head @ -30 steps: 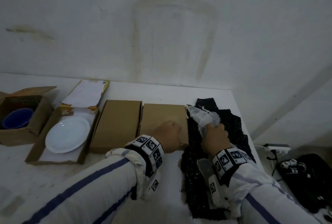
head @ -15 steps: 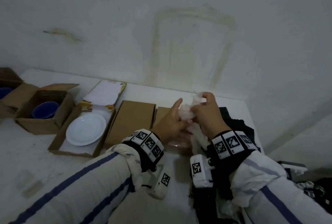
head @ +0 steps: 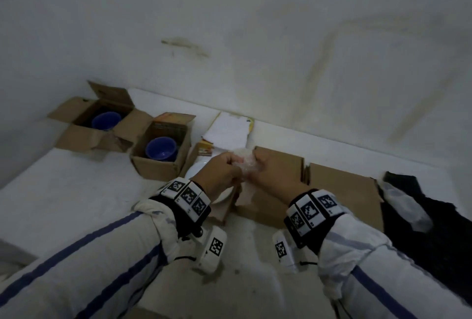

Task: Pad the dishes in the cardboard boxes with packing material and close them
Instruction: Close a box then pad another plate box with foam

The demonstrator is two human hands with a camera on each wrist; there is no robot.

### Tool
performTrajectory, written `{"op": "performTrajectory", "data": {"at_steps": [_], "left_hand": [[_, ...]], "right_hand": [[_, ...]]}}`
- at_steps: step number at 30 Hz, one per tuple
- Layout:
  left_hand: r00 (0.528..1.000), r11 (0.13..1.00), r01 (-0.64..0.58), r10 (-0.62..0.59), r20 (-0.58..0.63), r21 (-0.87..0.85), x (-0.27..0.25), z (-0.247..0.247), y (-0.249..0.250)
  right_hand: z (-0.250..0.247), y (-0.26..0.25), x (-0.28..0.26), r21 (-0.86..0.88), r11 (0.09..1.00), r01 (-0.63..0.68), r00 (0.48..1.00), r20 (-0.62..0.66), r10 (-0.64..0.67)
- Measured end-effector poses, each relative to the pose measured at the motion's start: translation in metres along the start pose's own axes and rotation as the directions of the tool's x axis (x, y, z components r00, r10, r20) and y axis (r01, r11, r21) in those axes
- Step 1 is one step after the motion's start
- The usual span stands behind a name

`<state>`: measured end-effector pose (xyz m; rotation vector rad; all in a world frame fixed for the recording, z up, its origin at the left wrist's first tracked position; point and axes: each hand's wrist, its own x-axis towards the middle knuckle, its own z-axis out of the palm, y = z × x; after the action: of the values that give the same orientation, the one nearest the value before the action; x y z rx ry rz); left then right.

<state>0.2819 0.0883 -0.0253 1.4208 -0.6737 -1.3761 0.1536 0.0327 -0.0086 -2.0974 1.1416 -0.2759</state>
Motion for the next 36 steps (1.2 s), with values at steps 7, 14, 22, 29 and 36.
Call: {"op": "performTrajectory", "data": {"at_steps": [7, 14, 22, 29, 36], "left_hand": [[0.991, 0.896, 0.125, -0.137, -0.003, 0.427, 0.004, -0.072, -0.002], [0.991, 0.554, 0.004, -0.116, 0.073, 0.832, 0.012, -0.094, -0.024], [0.935, 0.277, -0.164, -0.263, 0.239, 0.947, 0.019, -0.086, -0.03], [0.901, 0.337, -0.182, -0.318, 0.294, 0.924, 0.03, -0.104, -0.019], [0.928, 0.164, -0.217, -0.272, 0.256, 0.962, 0.034, -0.11, -0.049]], "right_hand": [[0.063, -0.005, 0.028, 0.18, 0.964, -0.196, 0.981, 0.03, 0.194], [0.083, -0.018, 0.029, -0.317, 0.948, -0.036, 0.897, 0.408, 0.171], [0.087, -0.018, 0.035, -0.417, 0.908, 0.045, 0.898, 0.415, 0.145], [0.096, -0.015, 0.037, -0.545, 0.799, 0.253, 0.844, 0.528, 0.093], [0.101, -0.023, 0.033, -0.577, 0.756, 0.31, 0.832, 0.549, 0.079]]}}
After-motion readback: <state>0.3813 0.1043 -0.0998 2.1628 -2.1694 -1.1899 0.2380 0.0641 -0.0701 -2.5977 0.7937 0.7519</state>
